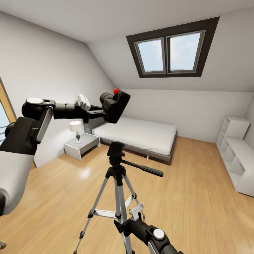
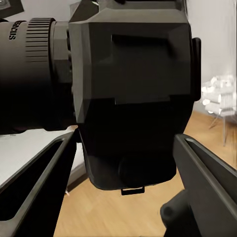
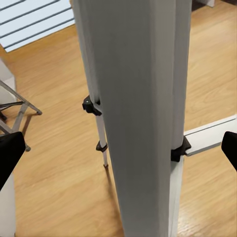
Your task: Attach the digital camera to the camera tripod in the bedroom.
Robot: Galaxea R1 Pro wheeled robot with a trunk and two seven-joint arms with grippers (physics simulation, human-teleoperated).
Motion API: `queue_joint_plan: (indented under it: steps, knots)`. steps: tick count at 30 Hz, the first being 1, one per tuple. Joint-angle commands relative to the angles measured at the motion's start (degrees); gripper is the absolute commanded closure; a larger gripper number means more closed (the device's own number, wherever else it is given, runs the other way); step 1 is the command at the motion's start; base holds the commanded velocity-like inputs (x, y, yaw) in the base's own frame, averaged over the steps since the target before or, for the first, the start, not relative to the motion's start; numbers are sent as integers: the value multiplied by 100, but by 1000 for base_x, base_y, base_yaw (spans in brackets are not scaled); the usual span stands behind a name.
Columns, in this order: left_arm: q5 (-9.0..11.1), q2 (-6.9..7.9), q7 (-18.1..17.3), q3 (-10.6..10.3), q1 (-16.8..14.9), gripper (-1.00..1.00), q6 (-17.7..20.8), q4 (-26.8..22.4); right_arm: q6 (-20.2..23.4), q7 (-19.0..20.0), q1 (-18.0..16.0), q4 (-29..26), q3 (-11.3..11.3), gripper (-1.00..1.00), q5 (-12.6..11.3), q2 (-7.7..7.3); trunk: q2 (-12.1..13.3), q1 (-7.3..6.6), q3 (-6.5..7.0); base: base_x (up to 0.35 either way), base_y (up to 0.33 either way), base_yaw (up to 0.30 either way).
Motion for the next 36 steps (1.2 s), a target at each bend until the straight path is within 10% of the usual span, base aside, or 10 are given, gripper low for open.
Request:
queue_joint_plan:
  steps: [1, 17, 30, 35, 36]
  knots:
    - [41, 6, -52, -12, -28, 100, 50, 0, 33, 16, -1, -6, -4, -100, -20, 0, -4, 2, -3, 0, 0, 0]
    - [-10, 60, -1363, -7, -397, 100, 467, -207, 14, 13, 7, -9, -14, -100, -12, -24, -4, 2, -3, 0, 0, 0]
    - [-111, 78, -1471, -46, -431, 100, 627, -256, 20, 6, 7, -32, -14, -100, -7, -29, -4, 2, -3, 0, 0, 0]
    - [-503, 56, -1500, -50, -436, 100, 653, -258, 26, 5, 7, -41, -10, -100, -6, -29, -4, 2, -3, 0, 0, 0]
    - [-575, 50, -1506, -50, -438, 100, 659, -259, 30, 5, 7, -42, -11, 100, -6, -29, -4, 2, -3, 0, 0, 0]
